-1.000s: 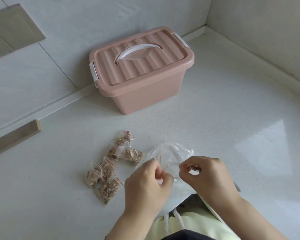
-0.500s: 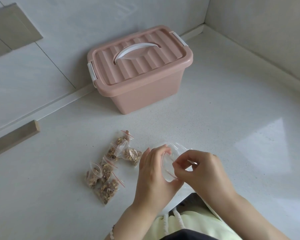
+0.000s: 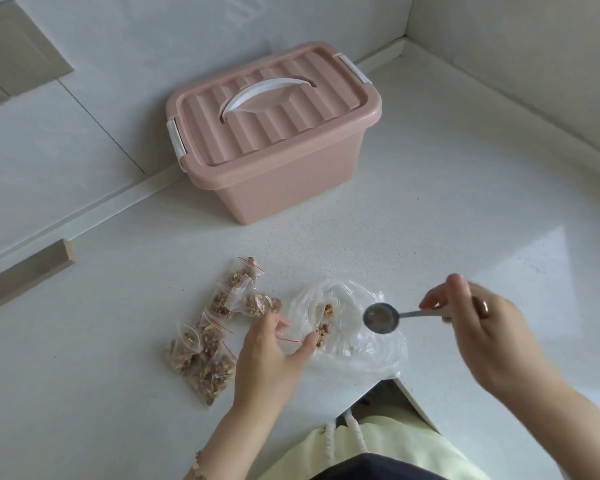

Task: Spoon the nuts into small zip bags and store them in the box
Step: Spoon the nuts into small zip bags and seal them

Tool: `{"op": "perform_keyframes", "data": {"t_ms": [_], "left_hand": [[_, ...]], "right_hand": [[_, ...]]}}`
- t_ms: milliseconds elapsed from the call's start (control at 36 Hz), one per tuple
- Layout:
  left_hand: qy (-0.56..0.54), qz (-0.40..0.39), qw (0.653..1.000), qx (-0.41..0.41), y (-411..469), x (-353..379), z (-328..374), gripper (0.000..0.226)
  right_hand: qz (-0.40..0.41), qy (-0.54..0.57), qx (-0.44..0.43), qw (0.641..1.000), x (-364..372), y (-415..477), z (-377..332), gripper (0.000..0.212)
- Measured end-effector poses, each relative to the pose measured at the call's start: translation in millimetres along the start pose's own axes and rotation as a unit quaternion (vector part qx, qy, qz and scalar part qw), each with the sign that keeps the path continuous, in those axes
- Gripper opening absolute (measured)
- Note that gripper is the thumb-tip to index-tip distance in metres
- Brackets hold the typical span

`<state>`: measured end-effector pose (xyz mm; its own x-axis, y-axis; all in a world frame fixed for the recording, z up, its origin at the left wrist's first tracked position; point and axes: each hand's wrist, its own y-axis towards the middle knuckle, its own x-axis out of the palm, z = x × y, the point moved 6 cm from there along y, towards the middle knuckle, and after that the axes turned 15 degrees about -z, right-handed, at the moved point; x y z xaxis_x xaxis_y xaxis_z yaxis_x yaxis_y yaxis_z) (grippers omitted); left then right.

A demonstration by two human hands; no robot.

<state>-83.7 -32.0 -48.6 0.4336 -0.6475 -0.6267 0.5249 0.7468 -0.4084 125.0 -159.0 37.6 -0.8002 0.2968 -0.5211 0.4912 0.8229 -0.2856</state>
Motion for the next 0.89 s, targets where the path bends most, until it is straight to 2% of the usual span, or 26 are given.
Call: {"op": "perform_keyframes", "data": {"t_ms": [111, 222, 389, 583, 889], "left_hand": [[-0.003, 0.003, 1.0, -0.013, 3, 12, -4, 0.035], [0.0, -0.038, 0.998, -0.051, 12, 28, -9, 0.037], [-0.054, -0.086, 0.988, -0.113, 19, 40, -21, 0.03], [-0.059, -0.077, 0.987, -0.125, 22, 48, -29, 0.027], [-0.2, 0.0, 0.97, -0.139, 27, 58, -33, 0.023]], "right_hand": [[-0.019, 0.071, 0.027, 0.997, 12, -2, 30, 0.049], [-0.042, 0.144, 0.032, 0.988, 38, 0, 55, 0.033], [-0.079, 0.139, 0.053, 0.986, 68, 5, 77, 0.025], [-0.096, 0.154, 0.06, 0.982, 84, 10, 92, 0.023], [-0.119, 0.264, 0.114, 0.95, 96, 7, 111, 0.03]]}}
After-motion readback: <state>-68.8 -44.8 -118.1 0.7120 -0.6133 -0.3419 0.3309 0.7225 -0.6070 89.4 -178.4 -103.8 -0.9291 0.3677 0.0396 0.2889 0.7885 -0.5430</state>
